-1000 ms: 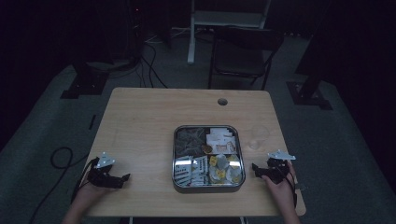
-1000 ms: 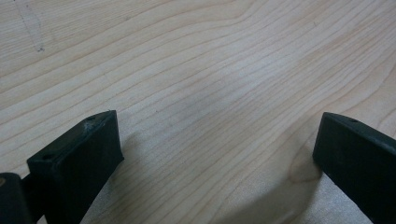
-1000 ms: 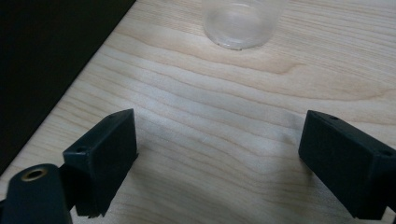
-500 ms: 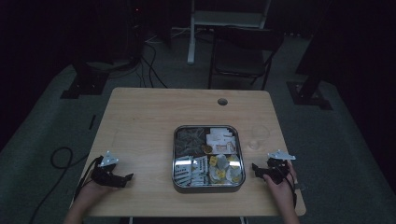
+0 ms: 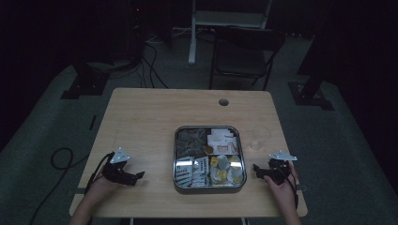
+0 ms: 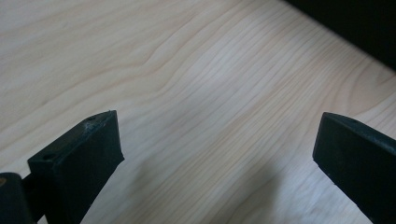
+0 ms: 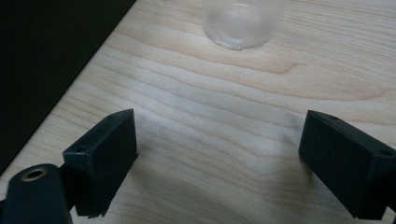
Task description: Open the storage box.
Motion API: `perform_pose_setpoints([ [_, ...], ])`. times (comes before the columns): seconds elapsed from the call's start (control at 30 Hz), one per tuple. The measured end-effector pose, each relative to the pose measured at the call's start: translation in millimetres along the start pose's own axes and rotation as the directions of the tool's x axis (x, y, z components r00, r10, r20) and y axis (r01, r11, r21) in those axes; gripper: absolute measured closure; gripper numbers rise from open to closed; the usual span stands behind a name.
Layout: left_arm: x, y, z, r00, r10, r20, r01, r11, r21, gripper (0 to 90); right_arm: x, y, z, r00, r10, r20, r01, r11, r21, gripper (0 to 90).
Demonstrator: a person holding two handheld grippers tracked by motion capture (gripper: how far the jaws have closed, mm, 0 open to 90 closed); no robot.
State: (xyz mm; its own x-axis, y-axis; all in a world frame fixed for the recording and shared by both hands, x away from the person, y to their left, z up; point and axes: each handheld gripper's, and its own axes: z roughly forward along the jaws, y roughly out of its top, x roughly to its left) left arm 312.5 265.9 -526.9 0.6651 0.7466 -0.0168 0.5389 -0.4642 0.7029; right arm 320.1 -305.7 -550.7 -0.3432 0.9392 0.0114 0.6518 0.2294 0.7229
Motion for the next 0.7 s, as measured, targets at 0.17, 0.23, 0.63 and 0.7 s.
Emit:
perform_pose_setpoints([
  [0.17,-10.2,14.2,1.4,0.9985,0.047,0.027,-0.047,0.9988,-0.013,1.8,0.0,0.0,0.0,1.0000,0.000,0.000,0.000,1.000,0.000,10.8],
  [0.23,-14.0,20.3,0.1,0.9974,0.061,0.037,-0.060,0.9978,-0.026,1.8,0.0,0.0,0.0,1.0000,0.001,0.000,-0.001,1.000,0.001,10.8],
  [0.63,-36.9,56.0,-3.1,0.9832,0.152,0.101,-0.144,0.9859,-0.085,1.9,0.0,0.0,0.0,1.0000,0.000,0.000,0.000,1.000,0.000,10.8],
  [0.7,-39.6,61.6,-3.3,0.9804,0.164,0.110,-0.154,0.9836,-0.094,1.9,0.0,0.0,0.0,1.0000,0.000,0.000,0.000,1.000,0.000,10.8],
])
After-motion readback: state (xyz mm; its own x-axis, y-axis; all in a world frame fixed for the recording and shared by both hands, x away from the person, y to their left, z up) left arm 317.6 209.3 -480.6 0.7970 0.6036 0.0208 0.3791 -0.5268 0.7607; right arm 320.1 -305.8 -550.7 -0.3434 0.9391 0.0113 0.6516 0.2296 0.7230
